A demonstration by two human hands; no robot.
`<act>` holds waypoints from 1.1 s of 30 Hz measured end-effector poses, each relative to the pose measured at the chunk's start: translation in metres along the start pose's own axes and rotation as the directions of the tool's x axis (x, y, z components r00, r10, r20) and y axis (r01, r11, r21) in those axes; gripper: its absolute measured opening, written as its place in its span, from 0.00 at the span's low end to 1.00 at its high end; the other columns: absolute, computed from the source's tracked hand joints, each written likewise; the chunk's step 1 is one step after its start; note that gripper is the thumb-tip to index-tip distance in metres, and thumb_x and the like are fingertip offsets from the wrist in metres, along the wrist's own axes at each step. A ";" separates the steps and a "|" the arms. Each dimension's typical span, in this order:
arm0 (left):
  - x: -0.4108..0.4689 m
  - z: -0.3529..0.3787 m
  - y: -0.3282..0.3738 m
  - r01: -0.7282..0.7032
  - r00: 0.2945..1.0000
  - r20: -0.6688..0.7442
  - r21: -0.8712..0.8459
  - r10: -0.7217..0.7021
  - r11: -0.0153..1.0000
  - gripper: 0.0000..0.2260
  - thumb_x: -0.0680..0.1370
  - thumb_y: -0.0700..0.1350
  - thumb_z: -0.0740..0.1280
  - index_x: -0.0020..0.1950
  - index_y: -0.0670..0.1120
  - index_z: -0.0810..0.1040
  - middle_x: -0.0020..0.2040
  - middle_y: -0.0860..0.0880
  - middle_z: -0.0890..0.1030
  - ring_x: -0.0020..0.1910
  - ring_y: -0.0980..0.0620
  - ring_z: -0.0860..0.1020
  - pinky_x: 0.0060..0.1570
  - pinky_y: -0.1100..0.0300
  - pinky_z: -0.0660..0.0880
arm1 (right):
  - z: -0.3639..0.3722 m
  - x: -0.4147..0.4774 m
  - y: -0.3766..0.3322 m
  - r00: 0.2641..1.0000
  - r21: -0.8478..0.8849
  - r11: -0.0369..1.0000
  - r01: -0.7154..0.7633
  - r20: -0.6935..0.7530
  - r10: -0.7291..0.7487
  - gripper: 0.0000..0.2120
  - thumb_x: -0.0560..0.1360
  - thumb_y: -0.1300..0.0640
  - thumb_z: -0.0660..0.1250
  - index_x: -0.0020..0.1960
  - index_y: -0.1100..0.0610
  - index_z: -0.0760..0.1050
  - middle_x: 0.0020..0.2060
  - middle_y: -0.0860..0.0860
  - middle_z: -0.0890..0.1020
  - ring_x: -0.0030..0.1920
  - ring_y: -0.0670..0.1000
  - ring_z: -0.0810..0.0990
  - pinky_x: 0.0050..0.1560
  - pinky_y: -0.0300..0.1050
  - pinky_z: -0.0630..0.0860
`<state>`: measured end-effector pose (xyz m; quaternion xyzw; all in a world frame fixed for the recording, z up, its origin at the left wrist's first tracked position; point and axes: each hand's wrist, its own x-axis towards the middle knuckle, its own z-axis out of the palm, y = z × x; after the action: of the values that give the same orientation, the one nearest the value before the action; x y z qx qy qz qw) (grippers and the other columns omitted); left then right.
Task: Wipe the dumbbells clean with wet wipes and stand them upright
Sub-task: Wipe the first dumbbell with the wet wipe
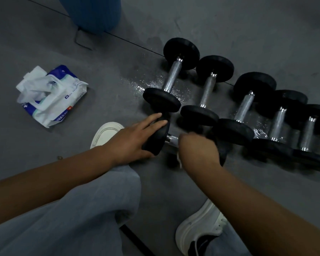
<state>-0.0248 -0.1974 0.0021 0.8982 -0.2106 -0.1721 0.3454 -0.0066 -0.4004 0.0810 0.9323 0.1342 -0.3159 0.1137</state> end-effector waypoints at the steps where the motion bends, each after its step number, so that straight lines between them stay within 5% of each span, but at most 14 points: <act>1: -0.001 0.000 0.000 -0.001 1.000 -0.003 0.001 0.001 1.000 0.49 0.66 0.52 0.80 0.80 0.55 0.54 0.81 0.58 0.48 0.73 0.49 0.67 0.63 0.55 0.73 | 0.003 0.001 0.002 0.998 0.049 0.998 -0.047 -0.036 0.049 0.12 0.77 0.62 0.58 0.59 0.56 0.71 0.54 0.56 0.80 0.53 0.59 0.80 0.41 0.47 0.67; 4: 0.000 0.002 0.000 -0.003 1.000 0.001 0.007 0.003 1.000 0.49 0.66 0.53 0.80 0.80 0.56 0.54 0.81 0.58 0.48 0.73 0.49 0.67 0.62 0.55 0.72 | 0.009 0.001 0.003 0.998 0.194 0.979 -0.055 0.043 0.048 0.12 0.76 0.60 0.59 0.59 0.55 0.66 0.53 0.57 0.80 0.52 0.61 0.80 0.42 0.48 0.68; 9: 0.000 0.002 0.000 0.007 1.000 -0.004 0.002 -0.007 1.000 0.49 0.66 0.52 0.80 0.79 0.57 0.54 0.80 0.59 0.47 0.72 0.48 0.68 0.62 0.53 0.74 | 0.005 0.013 0.007 0.977 0.471 0.870 -0.146 -0.067 0.200 0.05 0.77 0.57 0.59 0.53 0.55 0.67 0.51 0.59 0.80 0.52 0.62 0.79 0.45 0.50 0.71; 12: 0.000 0.002 -0.001 -0.006 1.000 0.000 -0.005 0.006 1.000 0.49 0.66 0.52 0.80 0.79 0.56 0.54 0.81 0.58 0.48 0.73 0.48 0.67 0.63 0.50 0.74 | 0.011 0.013 -0.008 0.997 0.548 0.835 -0.036 -0.041 0.071 0.03 0.77 0.53 0.60 0.46 0.52 0.68 0.48 0.59 0.81 0.51 0.60 0.79 0.43 0.47 0.70; 15: -0.001 0.003 -0.002 -0.010 1.000 -0.013 -0.005 0.010 1.000 0.49 0.65 0.52 0.80 0.79 0.57 0.54 0.81 0.58 0.48 0.73 0.49 0.67 0.63 0.50 0.74 | 0.010 0.015 -0.016 0.971 0.657 0.753 -0.033 -0.156 0.179 0.02 0.75 0.56 0.62 0.47 0.53 0.71 0.47 0.58 0.80 0.47 0.59 0.78 0.40 0.45 0.68; 17: -0.001 0.003 -0.002 -0.002 1.000 -0.012 -0.004 0.002 1.000 0.50 0.65 0.52 0.80 0.79 0.57 0.54 0.80 0.59 0.48 0.73 0.48 0.67 0.62 0.50 0.75 | 0.014 0.018 -0.016 0.963 0.619 0.783 -0.057 -0.173 0.208 0.05 0.75 0.56 0.62 0.49 0.56 0.74 0.49 0.58 0.76 0.48 0.61 0.78 0.41 0.47 0.70; 19: -0.001 0.003 -0.001 -0.011 1.000 -0.011 -0.010 0.011 1.000 0.50 0.65 0.51 0.80 0.79 0.58 0.54 0.80 0.59 0.48 0.73 0.48 0.67 0.63 0.50 0.75 | 0.018 0.020 -0.016 0.983 0.568 0.823 0.020 -0.162 0.087 0.05 0.73 0.57 0.63 0.47 0.57 0.76 0.48 0.57 0.76 0.48 0.60 0.77 0.40 0.45 0.70; 23: -0.002 0.003 -0.002 -0.007 1.000 -0.012 0.001 0.007 1.000 0.49 0.65 0.52 0.80 0.79 0.57 0.54 0.80 0.59 0.48 0.73 0.48 0.67 0.63 0.50 0.75 | 0.017 0.023 -0.009 0.951 0.729 0.679 -0.081 -0.149 0.273 0.03 0.72 0.56 0.65 0.45 0.54 0.74 0.44 0.56 0.81 0.47 0.59 0.79 0.42 0.46 0.72; 27: -0.001 0.002 -0.002 -0.008 1.000 -0.002 -0.015 0.008 1.000 0.49 0.66 0.51 0.80 0.79 0.57 0.54 0.80 0.60 0.47 0.73 0.50 0.66 0.64 0.52 0.74 | 0.017 0.018 -0.021 0.998 0.543 0.839 -0.028 -0.034 0.055 0.03 0.73 0.55 0.65 0.45 0.54 0.73 0.47 0.57 0.82 0.50 0.59 0.80 0.44 0.46 0.73; 30: -0.002 0.002 -0.002 -0.002 1.000 0.001 -0.013 0.002 1.000 0.49 0.66 0.52 0.80 0.79 0.57 0.54 0.80 0.60 0.47 0.74 0.50 0.65 0.65 0.52 0.73 | 0.021 0.018 -0.024 0.976 0.597 0.801 -0.039 -0.149 0.158 0.06 0.75 0.55 0.64 0.48 0.56 0.76 0.46 0.58 0.82 0.49 0.60 0.80 0.45 0.47 0.74; 33: -0.001 0.002 -0.001 -0.007 1.000 -0.003 -0.011 0.007 1.000 0.49 0.65 0.52 0.80 0.79 0.56 0.55 0.81 0.59 0.48 0.73 0.50 0.66 0.64 0.51 0.74 | 0.046 0.016 -0.031 0.994 0.505 0.863 -0.037 0.107 -0.020 0.07 0.70 0.56 0.67 0.46 0.57 0.79 0.44 0.57 0.83 0.47 0.58 0.82 0.47 0.47 0.78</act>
<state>-0.0263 -0.1971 -0.0001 0.8957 -0.2124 -0.1706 0.3513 -0.0304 -0.3818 0.0313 0.9116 0.0360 -0.3897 -0.1262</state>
